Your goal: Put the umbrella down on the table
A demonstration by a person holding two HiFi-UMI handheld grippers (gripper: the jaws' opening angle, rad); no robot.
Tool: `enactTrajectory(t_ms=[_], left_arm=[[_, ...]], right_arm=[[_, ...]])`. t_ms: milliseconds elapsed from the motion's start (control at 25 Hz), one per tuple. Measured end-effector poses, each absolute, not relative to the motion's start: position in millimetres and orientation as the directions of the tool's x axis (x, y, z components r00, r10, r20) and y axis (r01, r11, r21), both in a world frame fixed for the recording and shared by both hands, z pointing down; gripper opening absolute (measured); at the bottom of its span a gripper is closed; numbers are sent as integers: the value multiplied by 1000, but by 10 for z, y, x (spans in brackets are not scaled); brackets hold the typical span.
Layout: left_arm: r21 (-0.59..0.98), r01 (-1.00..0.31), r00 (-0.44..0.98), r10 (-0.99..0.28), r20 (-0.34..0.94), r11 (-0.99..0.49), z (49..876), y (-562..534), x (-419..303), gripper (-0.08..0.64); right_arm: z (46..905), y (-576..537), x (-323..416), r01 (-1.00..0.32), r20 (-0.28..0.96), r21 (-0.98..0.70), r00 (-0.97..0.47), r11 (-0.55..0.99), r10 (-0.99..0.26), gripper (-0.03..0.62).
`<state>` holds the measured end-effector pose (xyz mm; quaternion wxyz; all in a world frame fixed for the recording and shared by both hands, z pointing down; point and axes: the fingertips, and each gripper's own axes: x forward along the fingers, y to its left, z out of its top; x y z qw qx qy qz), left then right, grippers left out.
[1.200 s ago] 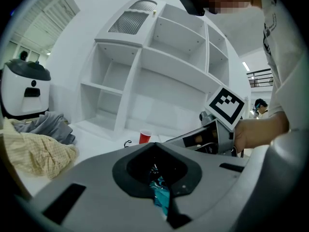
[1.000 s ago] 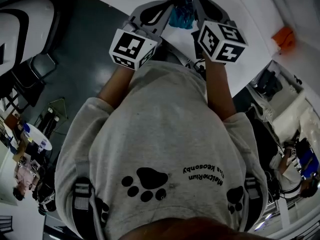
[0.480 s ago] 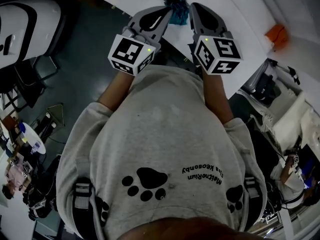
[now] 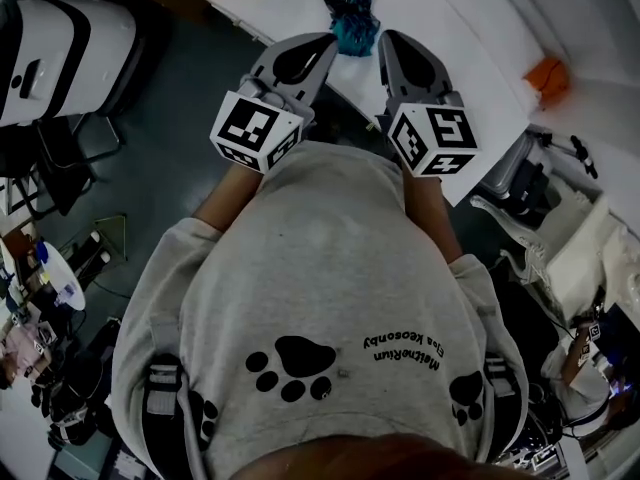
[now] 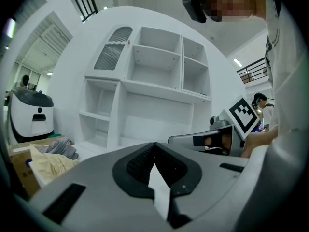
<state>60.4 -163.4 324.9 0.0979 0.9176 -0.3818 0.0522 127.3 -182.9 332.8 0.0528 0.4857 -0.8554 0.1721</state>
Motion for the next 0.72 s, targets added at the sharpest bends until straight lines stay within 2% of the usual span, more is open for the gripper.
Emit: enactTrajectory(t_ms=[720], left_arm=[[134,-722,692,-709,139,-679,3071,-1412,251,17]], right_arm=[[2854,-1294,826,-879,90,-86,-476,469,-875,32]])
